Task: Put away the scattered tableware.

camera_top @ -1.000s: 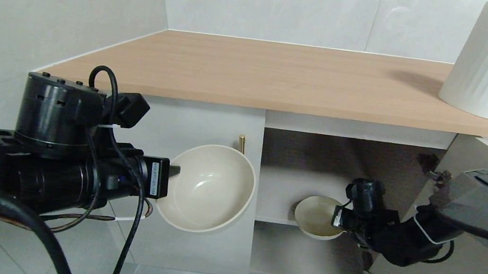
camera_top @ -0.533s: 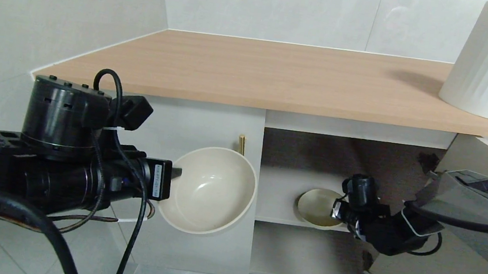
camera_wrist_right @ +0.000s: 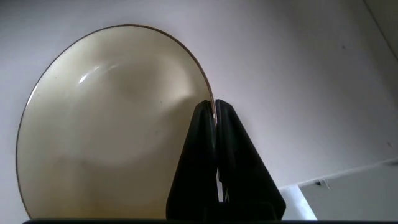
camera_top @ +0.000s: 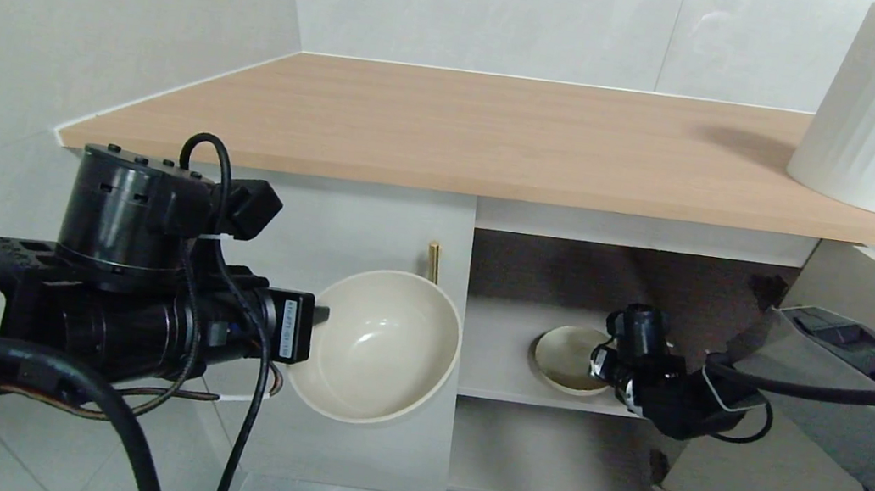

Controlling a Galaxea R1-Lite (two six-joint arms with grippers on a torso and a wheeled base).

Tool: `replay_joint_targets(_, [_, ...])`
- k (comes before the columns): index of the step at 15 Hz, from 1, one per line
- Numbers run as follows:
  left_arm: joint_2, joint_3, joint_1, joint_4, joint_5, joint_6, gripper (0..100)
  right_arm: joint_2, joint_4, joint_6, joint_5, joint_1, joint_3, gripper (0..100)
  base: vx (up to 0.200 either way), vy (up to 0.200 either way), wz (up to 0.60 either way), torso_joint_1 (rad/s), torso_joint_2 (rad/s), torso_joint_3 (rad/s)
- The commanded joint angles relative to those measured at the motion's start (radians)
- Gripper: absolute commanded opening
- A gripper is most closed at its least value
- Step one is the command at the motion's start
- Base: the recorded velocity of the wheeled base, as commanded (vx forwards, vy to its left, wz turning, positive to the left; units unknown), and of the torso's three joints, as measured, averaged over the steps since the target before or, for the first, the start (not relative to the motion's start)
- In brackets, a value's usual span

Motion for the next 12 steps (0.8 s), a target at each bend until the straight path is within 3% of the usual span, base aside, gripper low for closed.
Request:
replay_joint_targets(1, [0.003, 0.0, -0.001, 0.0, 0.0, 0.0, 0, 0.03, 0.016, 0.0, -0.026, 0.0, -0.046, 0, 0.0, 0.0, 0.0, 0.0, 0.0, 0.0])
replay_joint_targets(3, [0.003, 0.0, -0.004, 0.0, 0.0, 0.0, 0, 0.031, 0.016, 0.002, -0.031, 0.0, -0.054, 0, 0.0, 0.0, 0.0, 0.0, 0.0, 0.0])
replay_joint_targets(4, [0.003, 0.0, -0.004, 0.0, 0.0, 0.0, 0, 0.03, 0.016, 0.002, -0.031, 0.0, -0.054, 100, 0.0, 0.0, 0.0, 0.0, 0.0, 0.0])
replay_joint_targets(8, [0.008, 0.0, -0.004, -0.003, 0.0, 0.0, 0, -0.015, 0.01, 0.035, -0.032, 0.005, -0.031, 100, 0.0, 0.0, 0.0, 0.0, 0.0, 0.0])
replay_joint_targets(12, [0.063, -0.006, -0.032, -0.008, 0.0, 0.003, 0, -0.282, 0.03, 0.034, 0.026, 0.057, 0.17, 100, 0.0, 0.0, 0.0, 0.0, 0.0, 0.0])
